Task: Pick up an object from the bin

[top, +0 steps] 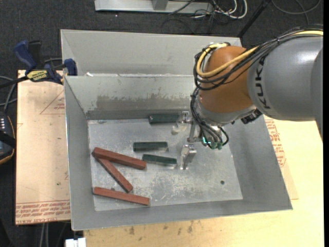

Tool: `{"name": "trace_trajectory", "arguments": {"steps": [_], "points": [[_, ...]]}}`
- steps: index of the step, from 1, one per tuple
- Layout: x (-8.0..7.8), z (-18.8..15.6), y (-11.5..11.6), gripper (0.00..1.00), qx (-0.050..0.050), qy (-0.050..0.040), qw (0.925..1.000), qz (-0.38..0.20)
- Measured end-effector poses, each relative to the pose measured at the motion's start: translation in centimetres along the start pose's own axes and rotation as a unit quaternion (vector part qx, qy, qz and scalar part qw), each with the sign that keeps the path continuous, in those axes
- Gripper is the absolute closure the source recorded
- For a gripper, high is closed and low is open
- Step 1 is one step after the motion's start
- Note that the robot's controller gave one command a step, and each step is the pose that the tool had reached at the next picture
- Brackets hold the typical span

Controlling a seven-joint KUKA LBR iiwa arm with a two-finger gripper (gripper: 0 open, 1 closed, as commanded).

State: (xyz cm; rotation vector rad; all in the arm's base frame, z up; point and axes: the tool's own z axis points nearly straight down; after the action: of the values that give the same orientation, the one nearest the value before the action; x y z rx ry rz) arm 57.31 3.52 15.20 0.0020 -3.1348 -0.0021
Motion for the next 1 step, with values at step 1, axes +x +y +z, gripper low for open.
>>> {"name": "trace_trajectory", "arguments": {"steps": [1], "points": [[-0.19,-0.42,-0.01,0.0,0.0,-0.0038,1.0,0.0]]}}
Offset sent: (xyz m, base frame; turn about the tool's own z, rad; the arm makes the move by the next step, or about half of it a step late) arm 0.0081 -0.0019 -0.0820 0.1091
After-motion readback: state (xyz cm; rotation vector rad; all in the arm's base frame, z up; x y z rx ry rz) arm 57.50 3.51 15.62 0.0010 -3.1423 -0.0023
